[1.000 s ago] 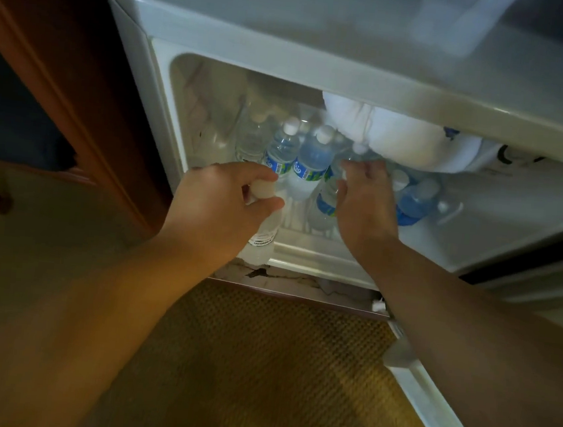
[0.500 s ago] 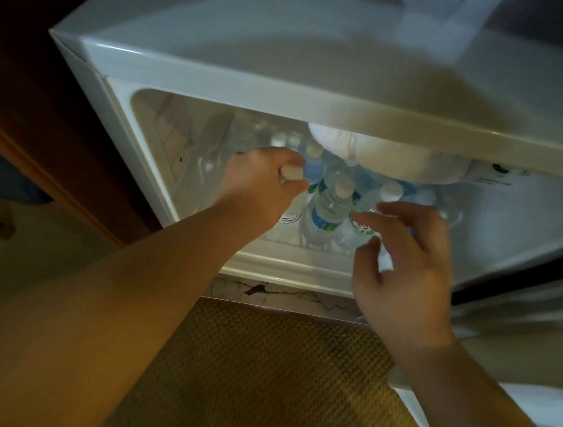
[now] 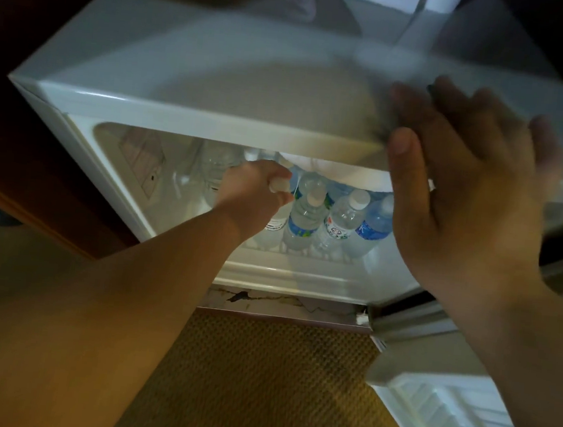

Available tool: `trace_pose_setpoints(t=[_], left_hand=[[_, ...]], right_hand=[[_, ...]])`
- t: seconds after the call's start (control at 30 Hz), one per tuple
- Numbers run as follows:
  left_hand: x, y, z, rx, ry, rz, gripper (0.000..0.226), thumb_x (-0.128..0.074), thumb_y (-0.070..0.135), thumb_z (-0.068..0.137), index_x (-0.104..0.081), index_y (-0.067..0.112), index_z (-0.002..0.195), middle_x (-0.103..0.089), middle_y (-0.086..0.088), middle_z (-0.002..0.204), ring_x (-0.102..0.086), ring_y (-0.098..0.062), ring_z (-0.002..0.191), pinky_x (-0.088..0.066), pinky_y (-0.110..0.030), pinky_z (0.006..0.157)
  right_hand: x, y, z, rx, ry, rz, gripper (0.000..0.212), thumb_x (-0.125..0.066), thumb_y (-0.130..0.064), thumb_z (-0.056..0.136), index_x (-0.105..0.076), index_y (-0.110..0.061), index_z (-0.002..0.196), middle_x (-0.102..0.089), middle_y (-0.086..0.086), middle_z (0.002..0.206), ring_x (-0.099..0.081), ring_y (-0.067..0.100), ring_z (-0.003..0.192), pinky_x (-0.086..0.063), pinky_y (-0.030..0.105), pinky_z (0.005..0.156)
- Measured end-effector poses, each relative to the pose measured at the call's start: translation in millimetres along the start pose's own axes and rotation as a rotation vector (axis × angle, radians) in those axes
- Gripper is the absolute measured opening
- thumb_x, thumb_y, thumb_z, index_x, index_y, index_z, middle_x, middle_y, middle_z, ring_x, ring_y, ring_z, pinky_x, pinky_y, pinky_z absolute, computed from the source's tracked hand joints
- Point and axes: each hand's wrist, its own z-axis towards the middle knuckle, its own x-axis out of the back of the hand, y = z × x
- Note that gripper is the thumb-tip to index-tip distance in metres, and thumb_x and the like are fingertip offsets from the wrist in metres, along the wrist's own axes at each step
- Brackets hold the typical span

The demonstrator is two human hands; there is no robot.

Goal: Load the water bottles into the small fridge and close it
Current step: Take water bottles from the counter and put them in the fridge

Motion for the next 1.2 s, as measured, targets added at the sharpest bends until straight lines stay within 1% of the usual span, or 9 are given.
trace_pose_setpoints(t=[0.2, 0.4, 0.53, 0.7, 0.8, 0.87, 0.93, 1.03, 1.2], left_hand=[[-3, -2, -1, -0.009, -0.038, 0.030, 0.068, -0.086, 0.034, 0.083, -0.057, 0.029, 0.144, -0.071, 0.000, 0.128, -0.068, -0.022, 0.113, -0.057, -0.040, 0.100], [1, -1, -13, 0.017, -0.039, 0.042, 0.074, -0.080, 0.033, 0.089, -0.046, 0.033, 0.155, -0.055, -0.001, 0.146, -0.062, -0.023, 0.123, -0.053, -0.036, 0.105], [17, 10, -37, 0.073, -0.022, 0.109, 0.071, -0.075, 0.033, 0.094, -0.041, 0.034, 0.157, -0.047, -0.002, 0.149, -0.055, -0.023, 0.129, -0.045, -0.027, 0.096], [62, 31, -112, 0.031, 0.048, 0.072, 0.055, -0.073, 0.038, 0.094, -0.054, 0.029, 0.145, -0.057, 0.000, 0.137, -0.061, -0.015, 0.108, -0.045, -0.024, 0.086], [102, 60, -160, -0.004, 0.141, 0.016, 0.049, -0.070, 0.040, 0.096, -0.055, 0.032, 0.142, -0.060, 0.005, 0.136, -0.061, -0.011, 0.113, -0.054, -0.027, 0.089], [140, 88, -192, -0.033, 0.215, -0.036, 0.048, -0.071, 0.039, 0.096, -0.056, 0.033, 0.141, -0.062, 0.011, 0.133, -0.060, -0.004, 0.111, -0.057, -0.027, 0.090], [183, 122, -220, -0.057, 0.282, -0.113, 0.053, -0.073, 0.036, 0.094, -0.052, 0.033, 0.143, -0.062, 0.016, 0.130, -0.059, 0.001, 0.110, -0.056, -0.021, 0.087], [247, 183, -256, -0.118, 0.356, -0.189, 0.061, -0.073, 0.037, 0.091, -0.044, 0.037, 0.145, -0.058, 0.019, 0.130, -0.058, 0.005, 0.113, -0.049, -0.010, 0.084], [348, 298, -291, -0.308, 0.425, -0.142, 0.059, -0.075, 0.036, 0.090, -0.045, 0.042, 0.139, -0.057, 0.019, 0.132, -0.057, 0.007, 0.120, -0.050, -0.007, 0.087]], right_hand=[[-2, -1, 0, -0.021, 0.019, -0.007, 0.049, -0.023, -0.052, 0.110, -0.056, -0.042, 0.144, -0.056, -0.008, 0.149, -0.048, 0.025, 0.140, -0.032, 0.052, 0.112], [-7, 2, 0, -0.008, 0.073, 0.005, 0.046, -0.028, -0.053, 0.109, -0.060, -0.042, 0.140, -0.060, -0.009, 0.145, -0.051, 0.026, 0.137, -0.034, 0.051, 0.109], [-5, 1, 0, -0.019, 0.059, 0.015, 0.045, -0.030, -0.052, 0.109, -0.059, -0.042, 0.141, -0.059, -0.008, 0.147, -0.050, 0.027, 0.136, -0.031, 0.047, 0.108], [18, -4, 6, -0.065, -0.237, -0.010, 0.049, -0.022, -0.054, 0.108, -0.041, -0.045, 0.152, -0.041, -0.005, 0.162, -0.033, 0.027, 0.150, -0.021, 0.048, 0.118], [39, -8, 15, -0.091, -0.524, -0.012, 0.055, -0.018, -0.056, 0.107, -0.025, -0.044, 0.159, -0.022, -0.003, 0.171, -0.017, 0.025, 0.157, -0.013, 0.054, 0.125], [72, -19, 19, -0.133, -0.611, 0.015, 0.056, -0.023, -0.059, 0.106, -0.028, -0.041, 0.159, -0.024, -0.001, 0.170, -0.018, 0.025, 0.157, -0.015, 0.055, 0.125], [118, -35, 20, -0.162, -0.555, 0.109, 0.055, -0.031, -0.058, 0.105, -0.038, -0.039, 0.156, -0.034, 0.002, 0.165, -0.026, 0.027, 0.153, -0.024, 0.054, 0.122], [200, -62, 20, -0.101, -0.263, 0.262, 0.051, -0.046, -0.050, 0.103, -0.054, -0.029, 0.148, -0.053, 0.007, 0.149, -0.043, 0.031, 0.137, -0.043, 0.053, 0.110], [344, -92, 53, -0.039, 0.033, 0.382, 0.047, -0.057, -0.035, 0.098, -0.060, -0.021, 0.143, -0.058, 0.001, 0.141, -0.047, 0.021, 0.129, -0.039, 0.031, 0.109]])
